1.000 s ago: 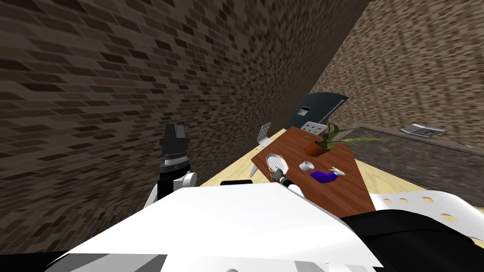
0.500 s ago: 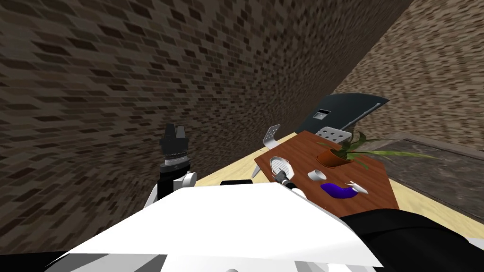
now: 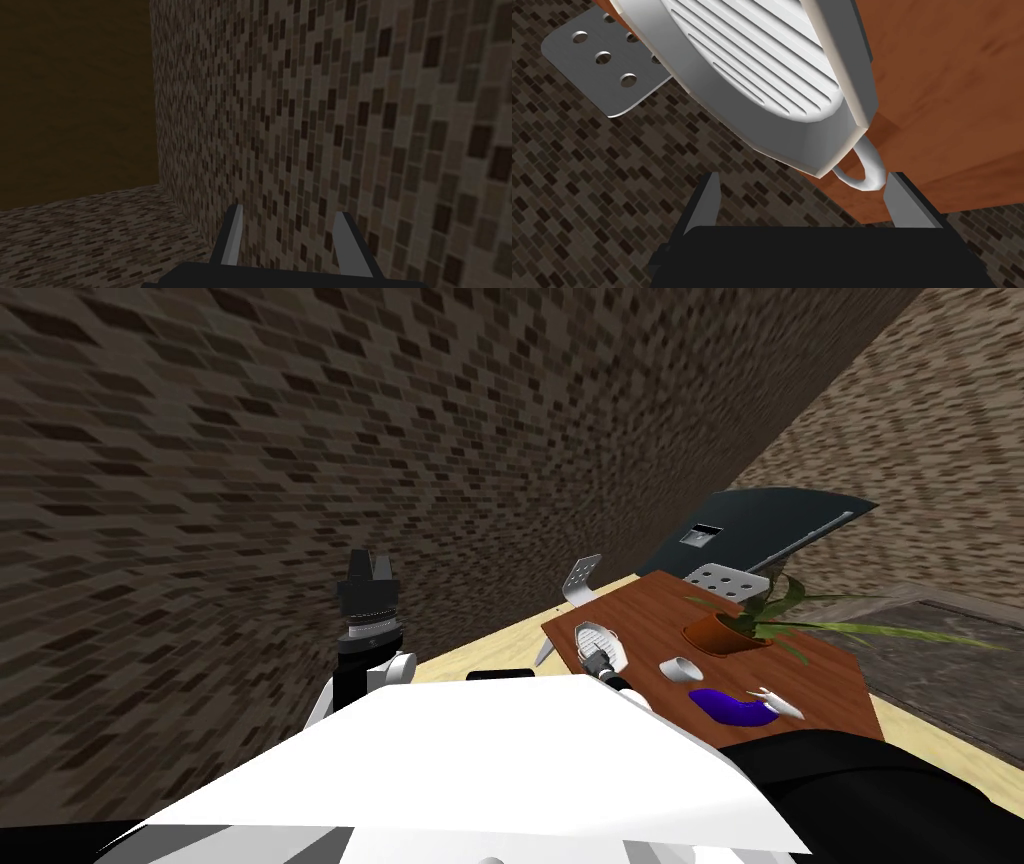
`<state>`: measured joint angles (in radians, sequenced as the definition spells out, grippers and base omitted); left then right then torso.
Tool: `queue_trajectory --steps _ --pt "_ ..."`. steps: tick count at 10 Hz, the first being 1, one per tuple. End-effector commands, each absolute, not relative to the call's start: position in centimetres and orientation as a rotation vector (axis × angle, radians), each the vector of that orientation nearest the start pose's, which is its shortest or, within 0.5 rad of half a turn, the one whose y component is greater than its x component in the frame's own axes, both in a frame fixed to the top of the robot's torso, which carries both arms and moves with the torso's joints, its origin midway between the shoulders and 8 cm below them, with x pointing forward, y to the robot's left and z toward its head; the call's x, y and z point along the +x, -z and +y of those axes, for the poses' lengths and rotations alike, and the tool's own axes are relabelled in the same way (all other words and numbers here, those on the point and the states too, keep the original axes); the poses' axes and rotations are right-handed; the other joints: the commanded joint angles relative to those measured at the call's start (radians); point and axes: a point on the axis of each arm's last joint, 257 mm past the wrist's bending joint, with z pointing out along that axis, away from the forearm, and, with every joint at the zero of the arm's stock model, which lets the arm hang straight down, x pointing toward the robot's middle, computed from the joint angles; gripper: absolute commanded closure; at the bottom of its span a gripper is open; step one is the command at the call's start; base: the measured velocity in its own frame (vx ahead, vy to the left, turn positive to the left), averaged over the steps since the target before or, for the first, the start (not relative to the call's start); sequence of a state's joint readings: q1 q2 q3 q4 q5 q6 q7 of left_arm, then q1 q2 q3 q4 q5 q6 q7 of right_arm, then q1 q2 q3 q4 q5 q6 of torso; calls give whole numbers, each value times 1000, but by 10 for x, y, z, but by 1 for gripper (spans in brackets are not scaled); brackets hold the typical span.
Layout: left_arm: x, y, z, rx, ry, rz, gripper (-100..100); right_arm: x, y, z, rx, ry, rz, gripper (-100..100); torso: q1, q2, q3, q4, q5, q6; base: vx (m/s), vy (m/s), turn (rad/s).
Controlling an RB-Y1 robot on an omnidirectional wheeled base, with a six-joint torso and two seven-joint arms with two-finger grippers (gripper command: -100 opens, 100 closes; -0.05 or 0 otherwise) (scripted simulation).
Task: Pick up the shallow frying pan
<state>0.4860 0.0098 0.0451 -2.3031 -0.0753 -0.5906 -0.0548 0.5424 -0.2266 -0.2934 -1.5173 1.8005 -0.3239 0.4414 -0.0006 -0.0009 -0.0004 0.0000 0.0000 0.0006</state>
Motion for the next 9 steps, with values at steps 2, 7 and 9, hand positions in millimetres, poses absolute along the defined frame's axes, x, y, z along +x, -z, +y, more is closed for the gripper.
queue_trajectory --steps 2,7,9 --pt "323 -55 275 -475 1192 588 0 253 453 -464 -731 672 2151 -100 -2 4 2 1 0 -1 -97 -43 411" --pt "323 -55 275 -475 1192 588 0 236 449 -490 -588 746 2178 -100 -2 7 4 2 0 -1 -71 -20 277" --pt "323 -55 275 -475 1192 589 0 237 447 -490 -538 723 2177 -100 -2 2 1 1 0 1 -6 -1 -3"
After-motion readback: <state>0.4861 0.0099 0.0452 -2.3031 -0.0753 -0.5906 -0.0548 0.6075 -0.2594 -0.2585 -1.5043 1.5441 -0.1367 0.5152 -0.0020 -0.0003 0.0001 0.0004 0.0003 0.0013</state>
